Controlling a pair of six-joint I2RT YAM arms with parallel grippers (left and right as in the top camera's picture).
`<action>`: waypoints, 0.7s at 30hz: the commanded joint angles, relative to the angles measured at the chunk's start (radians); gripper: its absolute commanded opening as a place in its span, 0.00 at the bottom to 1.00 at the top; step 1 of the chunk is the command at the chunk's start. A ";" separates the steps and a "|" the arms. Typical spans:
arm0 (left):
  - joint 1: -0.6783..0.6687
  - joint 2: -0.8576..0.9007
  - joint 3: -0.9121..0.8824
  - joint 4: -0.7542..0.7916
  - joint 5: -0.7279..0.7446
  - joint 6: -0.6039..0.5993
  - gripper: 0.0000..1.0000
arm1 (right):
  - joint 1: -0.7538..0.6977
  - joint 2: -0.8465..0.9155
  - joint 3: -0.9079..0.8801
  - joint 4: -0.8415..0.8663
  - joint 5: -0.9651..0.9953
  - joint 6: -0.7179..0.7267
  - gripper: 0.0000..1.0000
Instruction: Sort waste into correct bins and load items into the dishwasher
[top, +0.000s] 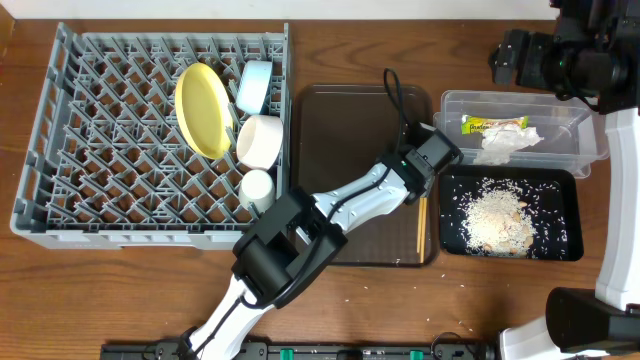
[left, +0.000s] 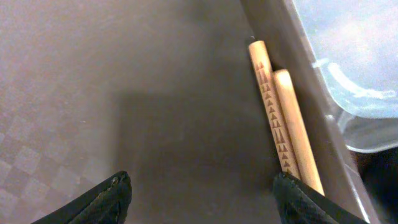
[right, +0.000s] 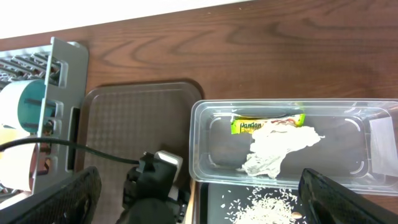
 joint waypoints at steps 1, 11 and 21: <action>-0.030 0.035 0.002 -0.010 -0.006 0.088 0.75 | 0.008 0.002 -0.002 0.000 -0.001 0.011 0.99; -0.027 -0.001 0.002 -0.021 -0.041 0.102 0.75 | 0.008 0.002 -0.002 0.000 -0.001 0.011 0.99; -0.027 -0.105 0.002 -0.050 -0.032 0.078 0.75 | 0.008 0.002 -0.002 0.000 -0.001 0.011 0.99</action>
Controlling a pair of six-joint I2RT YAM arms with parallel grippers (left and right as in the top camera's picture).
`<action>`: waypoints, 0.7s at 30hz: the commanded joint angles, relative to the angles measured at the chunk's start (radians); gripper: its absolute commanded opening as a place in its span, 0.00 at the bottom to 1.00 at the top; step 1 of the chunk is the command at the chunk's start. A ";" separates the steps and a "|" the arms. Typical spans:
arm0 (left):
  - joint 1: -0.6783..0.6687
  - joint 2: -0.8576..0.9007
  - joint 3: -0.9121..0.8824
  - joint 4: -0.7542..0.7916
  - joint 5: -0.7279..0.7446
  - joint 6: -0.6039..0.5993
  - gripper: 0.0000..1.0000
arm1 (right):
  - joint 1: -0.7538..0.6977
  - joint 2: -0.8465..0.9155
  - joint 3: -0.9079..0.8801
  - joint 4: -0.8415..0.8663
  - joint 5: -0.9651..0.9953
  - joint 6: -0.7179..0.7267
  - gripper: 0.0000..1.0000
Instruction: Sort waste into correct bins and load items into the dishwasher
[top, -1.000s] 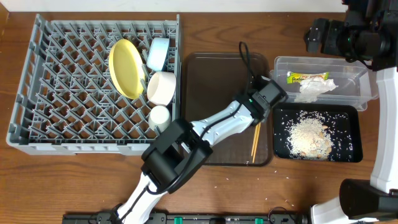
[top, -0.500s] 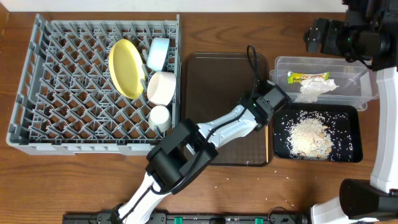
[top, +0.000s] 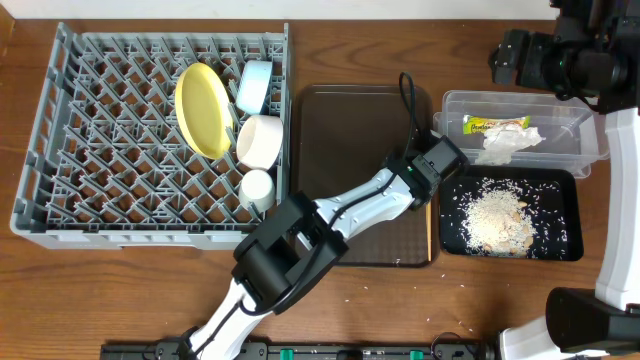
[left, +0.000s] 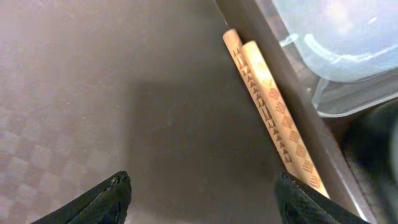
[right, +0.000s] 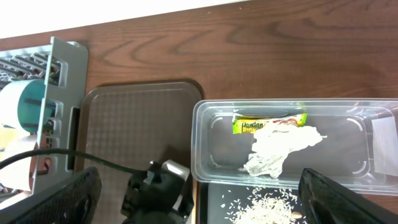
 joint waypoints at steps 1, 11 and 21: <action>-0.003 -0.086 0.001 -0.010 -0.001 -0.019 0.75 | 0.008 0.002 -0.002 -0.001 -0.001 0.011 0.99; -0.003 -0.073 0.001 -0.025 0.184 -0.074 0.75 | 0.008 0.002 -0.002 -0.001 -0.001 0.011 0.99; 0.007 -0.053 -0.011 -0.042 0.172 -0.127 0.75 | 0.008 0.003 -0.002 -0.001 -0.001 0.011 0.99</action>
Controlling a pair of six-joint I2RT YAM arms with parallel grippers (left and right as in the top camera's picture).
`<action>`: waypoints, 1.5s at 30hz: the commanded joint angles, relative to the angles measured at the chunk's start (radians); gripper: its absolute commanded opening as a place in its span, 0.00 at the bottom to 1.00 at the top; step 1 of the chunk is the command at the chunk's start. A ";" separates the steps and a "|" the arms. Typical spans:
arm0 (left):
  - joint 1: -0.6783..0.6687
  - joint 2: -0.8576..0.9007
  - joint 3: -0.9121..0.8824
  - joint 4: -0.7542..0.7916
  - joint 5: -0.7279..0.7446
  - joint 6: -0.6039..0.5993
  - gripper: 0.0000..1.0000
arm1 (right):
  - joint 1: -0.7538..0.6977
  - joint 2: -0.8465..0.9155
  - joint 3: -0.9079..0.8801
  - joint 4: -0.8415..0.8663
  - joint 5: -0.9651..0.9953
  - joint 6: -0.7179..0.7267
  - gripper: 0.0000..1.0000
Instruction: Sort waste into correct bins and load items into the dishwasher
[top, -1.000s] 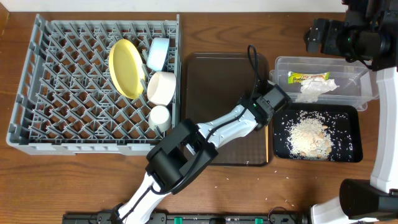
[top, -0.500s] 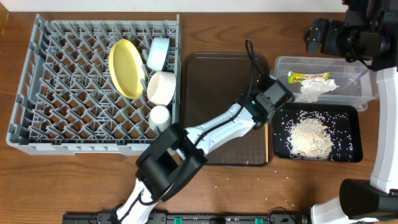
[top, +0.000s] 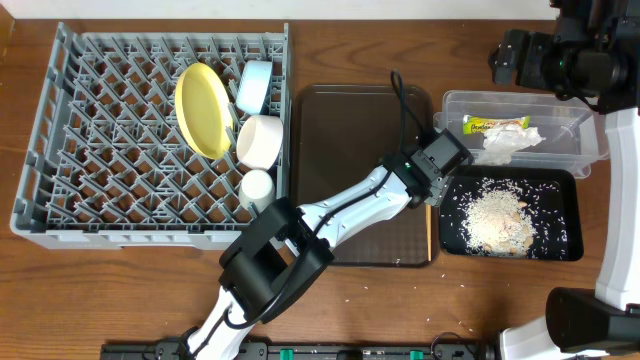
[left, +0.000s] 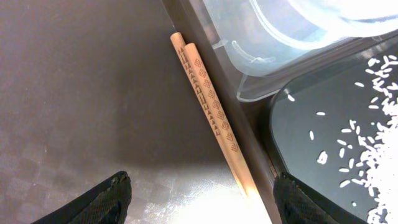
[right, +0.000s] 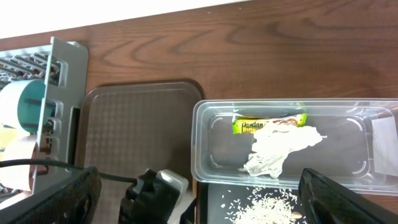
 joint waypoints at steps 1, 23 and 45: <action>0.013 0.017 -0.014 -0.003 -0.001 -0.060 0.75 | 0.008 0.003 -0.002 -0.001 -0.001 0.011 0.99; 0.019 0.078 -0.046 0.066 -0.054 -0.068 0.75 | 0.008 0.002 -0.002 -0.001 -0.001 0.011 0.99; 0.053 -0.058 -0.039 -0.087 -0.103 -0.093 0.90 | 0.008 0.002 -0.002 -0.001 -0.001 0.011 0.99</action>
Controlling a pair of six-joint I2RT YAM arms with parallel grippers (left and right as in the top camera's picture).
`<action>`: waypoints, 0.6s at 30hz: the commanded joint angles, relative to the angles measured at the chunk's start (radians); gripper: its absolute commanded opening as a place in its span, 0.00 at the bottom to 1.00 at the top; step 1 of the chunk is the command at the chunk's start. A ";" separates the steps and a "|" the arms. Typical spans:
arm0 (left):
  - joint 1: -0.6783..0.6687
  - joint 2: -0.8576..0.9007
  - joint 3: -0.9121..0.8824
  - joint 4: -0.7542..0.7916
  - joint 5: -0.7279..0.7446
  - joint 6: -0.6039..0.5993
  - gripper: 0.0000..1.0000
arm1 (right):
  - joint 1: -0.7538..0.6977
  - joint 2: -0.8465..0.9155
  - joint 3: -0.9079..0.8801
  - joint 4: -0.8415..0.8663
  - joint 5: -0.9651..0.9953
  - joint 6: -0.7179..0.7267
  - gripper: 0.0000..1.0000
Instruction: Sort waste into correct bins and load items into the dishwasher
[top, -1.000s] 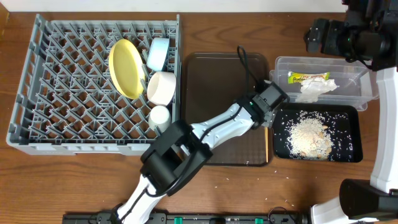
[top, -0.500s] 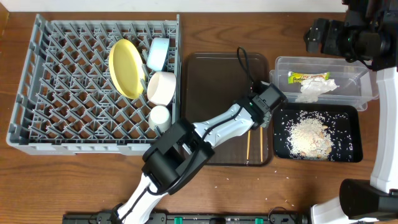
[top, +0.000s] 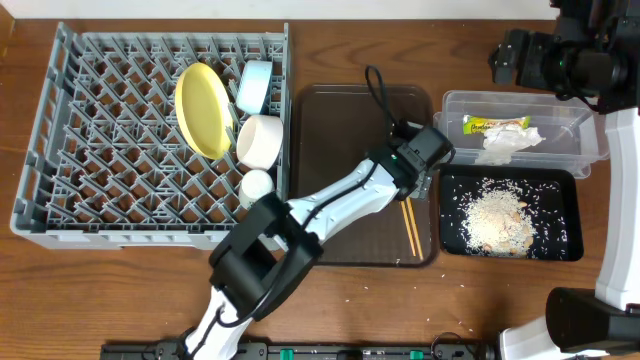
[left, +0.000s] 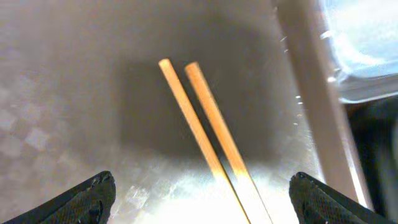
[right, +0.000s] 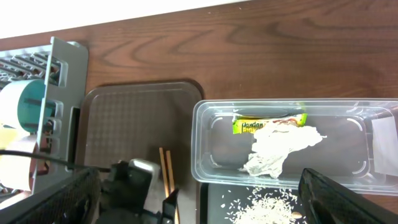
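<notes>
Two wooden chopsticks (left: 208, 134) lie side by side on the brown tray (left: 68, 68), a little in from its right rim; they also show in the overhead view (top: 409, 226) and the right wrist view (right: 165, 169). My left gripper (left: 202, 196) hovers open straddling them, its fingers wide apart and touching nothing; overhead it sits over the tray's right part (top: 413, 178). My right gripper (right: 199, 190) is open and empty, high at the back right (top: 560, 55). The grey dish rack (top: 30, 215) holds a yellow plate (top: 202, 108) and white cups (top: 262, 140).
A clear plastic bin (top: 455, 100) right of the tray holds a green wrapper (top: 495, 124) and crumpled tissue (top: 508, 143). In front of it a black tray (top: 560, 185) holds a heap of rice (top: 495, 218). Rice grains dot the table's front.
The chopsticks lay against the tray's right rim; now they lie a little further in, off the rim. My left gripper is further left over the tray, still open. The right arm is unchanged.
My left gripper stayed open over the tray's right side throughout. It first saw the chopsticks against the rim, then stood closer to the rim, then over it with the rice tray in view. Now it is back over the tray with the chopsticks off the rim.
</notes>
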 joint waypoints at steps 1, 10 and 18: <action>0.002 -0.027 0.000 -0.018 -0.053 -0.016 0.90 | 0.008 0.003 -0.002 -0.001 -0.002 0.011 0.99; 0.019 -0.026 -0.056 -0.027 -0.155 -0.234 0.80 | 0.008 0.002 -0.002 -0.001 -0.002 0.011 0.99; 0.026 -0.015 -0.071 0.006 -0.151 -0.264 0.72 | 0.008 0.002 -0.002 -0.001 -0.002 0.011 0.99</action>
